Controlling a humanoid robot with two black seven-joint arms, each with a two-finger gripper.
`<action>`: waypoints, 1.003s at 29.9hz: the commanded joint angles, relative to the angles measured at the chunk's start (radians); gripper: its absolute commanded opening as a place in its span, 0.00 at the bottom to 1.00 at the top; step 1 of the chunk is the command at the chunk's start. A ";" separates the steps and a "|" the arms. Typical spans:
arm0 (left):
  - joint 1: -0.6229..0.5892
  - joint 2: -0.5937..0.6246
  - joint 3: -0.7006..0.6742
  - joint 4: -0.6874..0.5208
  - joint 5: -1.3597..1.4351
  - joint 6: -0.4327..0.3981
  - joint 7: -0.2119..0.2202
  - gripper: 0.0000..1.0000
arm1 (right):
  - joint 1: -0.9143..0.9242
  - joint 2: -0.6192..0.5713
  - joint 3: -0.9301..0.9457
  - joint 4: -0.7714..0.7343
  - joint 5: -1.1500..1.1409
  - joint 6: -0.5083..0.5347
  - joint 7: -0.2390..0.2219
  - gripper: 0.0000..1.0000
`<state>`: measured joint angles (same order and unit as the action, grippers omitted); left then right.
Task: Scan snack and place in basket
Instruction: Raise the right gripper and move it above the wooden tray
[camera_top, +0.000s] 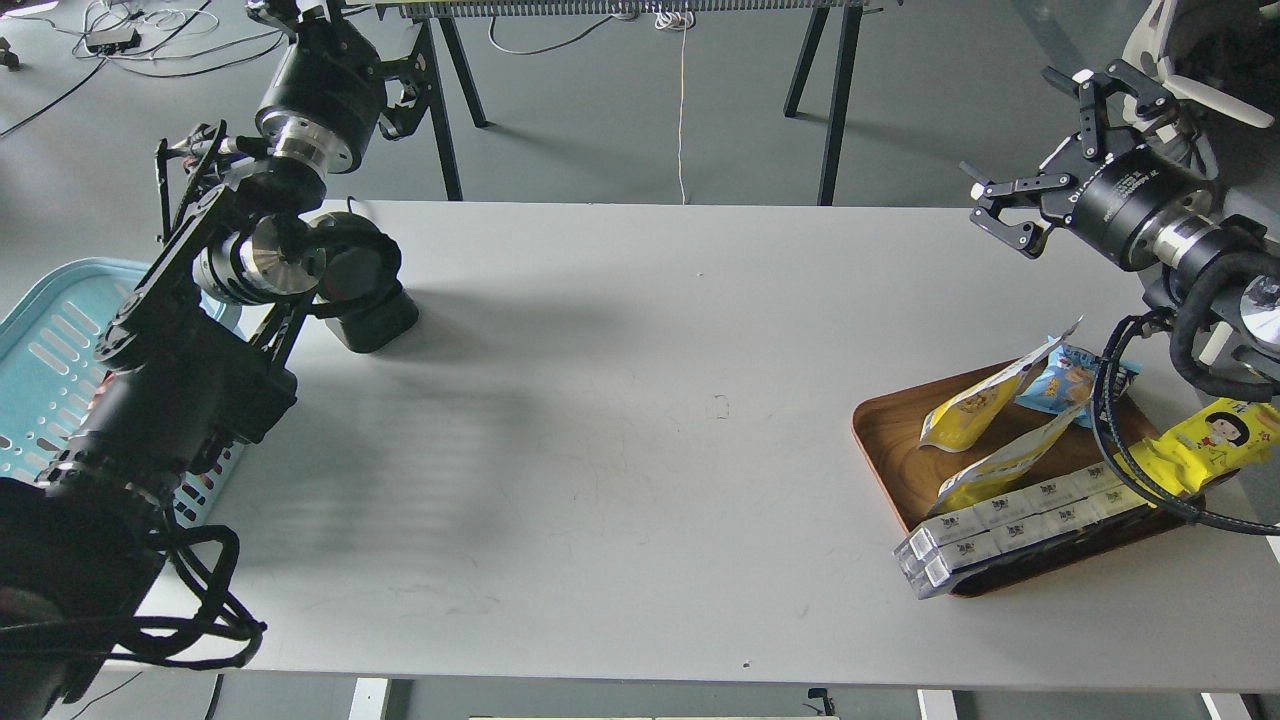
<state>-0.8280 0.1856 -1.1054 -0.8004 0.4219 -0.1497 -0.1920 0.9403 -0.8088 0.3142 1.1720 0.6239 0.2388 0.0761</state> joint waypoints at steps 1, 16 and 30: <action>-0.003 -0.002 0.001 -0.003 0.003 0.001 -0.001 1.00 | 0.000 0.008 0.002 0.000 -0.003 0.002 -0.001 0.97; -0.003 0.003 -0.004 -0.002 -0.002 -0.004 0.000 1.00 | 0.002 0.026 0.037 0.000 -0.006 0.004 0.005 0.99; 0.000 0.015 -0.011 -0.003 -0.002 -0.002 -0.003 1.00 | 0.061 -0.055 0.056 0.087 -0.082 0.004 -0.004 0.99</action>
<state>-0.8284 0.2009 -1.1169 -0.8023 0.4198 -0.1542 -0.1938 0.9700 -0.8202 0.3814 1.2289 0.5681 0.2434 0.0718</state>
